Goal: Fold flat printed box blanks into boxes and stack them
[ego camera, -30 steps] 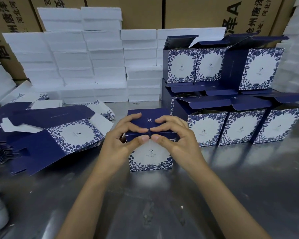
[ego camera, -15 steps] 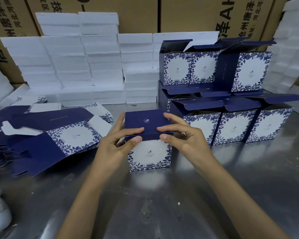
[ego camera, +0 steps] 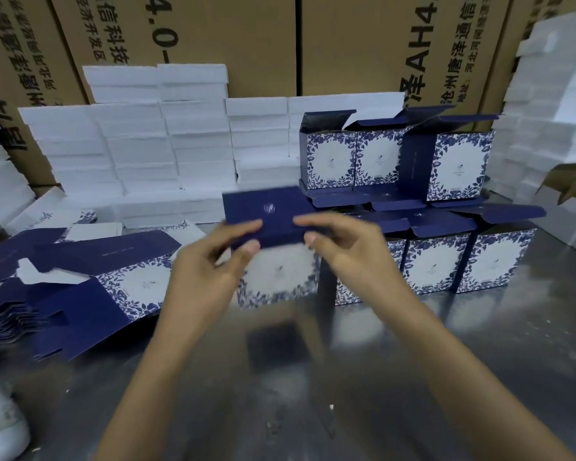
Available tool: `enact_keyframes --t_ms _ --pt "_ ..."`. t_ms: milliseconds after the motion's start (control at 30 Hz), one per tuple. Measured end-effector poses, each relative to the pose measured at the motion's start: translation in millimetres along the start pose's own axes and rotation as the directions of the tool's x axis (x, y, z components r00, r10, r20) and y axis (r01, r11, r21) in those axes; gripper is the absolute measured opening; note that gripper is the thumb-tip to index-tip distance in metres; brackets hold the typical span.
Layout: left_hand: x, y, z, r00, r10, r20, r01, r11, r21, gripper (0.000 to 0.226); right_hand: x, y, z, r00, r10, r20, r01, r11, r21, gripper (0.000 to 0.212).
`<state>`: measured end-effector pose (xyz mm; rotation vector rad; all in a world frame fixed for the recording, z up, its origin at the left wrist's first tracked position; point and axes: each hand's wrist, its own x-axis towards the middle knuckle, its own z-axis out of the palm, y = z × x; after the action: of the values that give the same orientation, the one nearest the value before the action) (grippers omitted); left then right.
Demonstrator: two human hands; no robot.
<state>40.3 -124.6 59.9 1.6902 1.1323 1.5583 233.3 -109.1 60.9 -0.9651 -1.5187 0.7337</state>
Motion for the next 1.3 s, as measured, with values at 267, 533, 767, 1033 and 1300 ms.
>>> enact_keyframes --t_ms 267,533,767,1033,1300 --pt "114 66 87 0.982 0.172 0.076 -0.174 0.985 0.013 0.022 85 -50 -98 0.982 -0.081 -0.172 0.055 0.987 -0.153 0.025" --pt "187 3 193 0.969 0.088 0.231 -0.125 0.981 0.148 0.030 141 22 -153 0.980 0.064 -0.188 -0.151 0.856 -0.495 0.040" --pt "208 -14 216 0.984 0.173 0.041 -0.177 0.975 0.137 0.031 164 50 -154 0.987 -0.048 -0.153 -0.060 0.777 -0.627 0.059" --pt "216 -18 225 0.984 0.175 0.039 -0.179 0.966 0.187 0.033 182 56 -163 0.981 -0.101 -0.167 -0.048 0.706 -0.706 0.052" --pt "205 -19 229 0.984 0.145 0.100 -0.165 0.960 0.225 0.060 169 56 -161 0.991 -0.119 -0.060 0.007 0.500 -0.866 0.070"
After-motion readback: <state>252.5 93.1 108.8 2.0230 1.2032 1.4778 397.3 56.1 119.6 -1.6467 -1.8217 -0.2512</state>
